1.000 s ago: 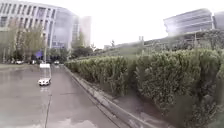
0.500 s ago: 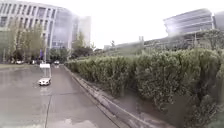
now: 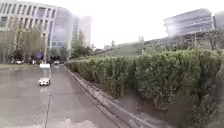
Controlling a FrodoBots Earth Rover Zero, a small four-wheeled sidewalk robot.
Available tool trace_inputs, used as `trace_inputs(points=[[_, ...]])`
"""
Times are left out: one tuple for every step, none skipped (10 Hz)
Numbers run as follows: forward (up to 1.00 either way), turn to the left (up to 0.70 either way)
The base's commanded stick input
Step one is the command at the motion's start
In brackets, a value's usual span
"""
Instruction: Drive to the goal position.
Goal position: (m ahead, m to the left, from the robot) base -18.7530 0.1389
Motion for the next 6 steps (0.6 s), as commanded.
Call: trace_inputs(points=[[0.00, 0.70], [0.00, 0.70], [0.00, 0.70], [0.00, 0.70], [0.00, 0.70], [0.00, 0.70]])
